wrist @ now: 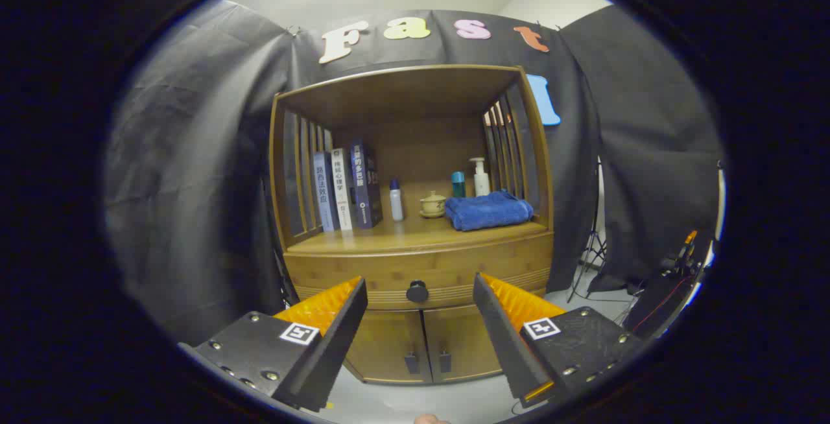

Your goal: Pull open the drawer, take out the items inside it, and place them on the countertop above the cabinet.

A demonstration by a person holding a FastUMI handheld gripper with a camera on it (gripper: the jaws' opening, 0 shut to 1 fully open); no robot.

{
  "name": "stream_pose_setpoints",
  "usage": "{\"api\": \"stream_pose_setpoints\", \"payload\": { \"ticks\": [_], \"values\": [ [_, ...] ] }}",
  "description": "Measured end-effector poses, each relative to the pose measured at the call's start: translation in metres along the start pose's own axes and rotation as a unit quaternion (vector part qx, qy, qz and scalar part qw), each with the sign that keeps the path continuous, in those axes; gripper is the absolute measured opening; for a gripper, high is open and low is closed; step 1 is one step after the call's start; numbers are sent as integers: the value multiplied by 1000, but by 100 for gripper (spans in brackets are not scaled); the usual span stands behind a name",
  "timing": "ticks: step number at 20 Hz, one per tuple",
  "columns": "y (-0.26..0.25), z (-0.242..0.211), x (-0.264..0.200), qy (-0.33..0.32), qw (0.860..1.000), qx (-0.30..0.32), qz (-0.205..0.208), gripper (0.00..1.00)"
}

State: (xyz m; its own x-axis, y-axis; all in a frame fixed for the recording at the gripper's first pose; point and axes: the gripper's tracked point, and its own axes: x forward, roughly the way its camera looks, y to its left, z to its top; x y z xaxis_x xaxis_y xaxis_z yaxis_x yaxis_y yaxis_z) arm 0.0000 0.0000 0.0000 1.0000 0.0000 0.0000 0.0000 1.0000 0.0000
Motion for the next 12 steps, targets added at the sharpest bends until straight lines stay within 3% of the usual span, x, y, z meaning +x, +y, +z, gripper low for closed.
{"api": "stream_pose_setpoints", "payload": {
  "ticks": [12],
  "values": [
    [16, -2, -5, -13, 1000, -1, 5, 99]
  ]
}}
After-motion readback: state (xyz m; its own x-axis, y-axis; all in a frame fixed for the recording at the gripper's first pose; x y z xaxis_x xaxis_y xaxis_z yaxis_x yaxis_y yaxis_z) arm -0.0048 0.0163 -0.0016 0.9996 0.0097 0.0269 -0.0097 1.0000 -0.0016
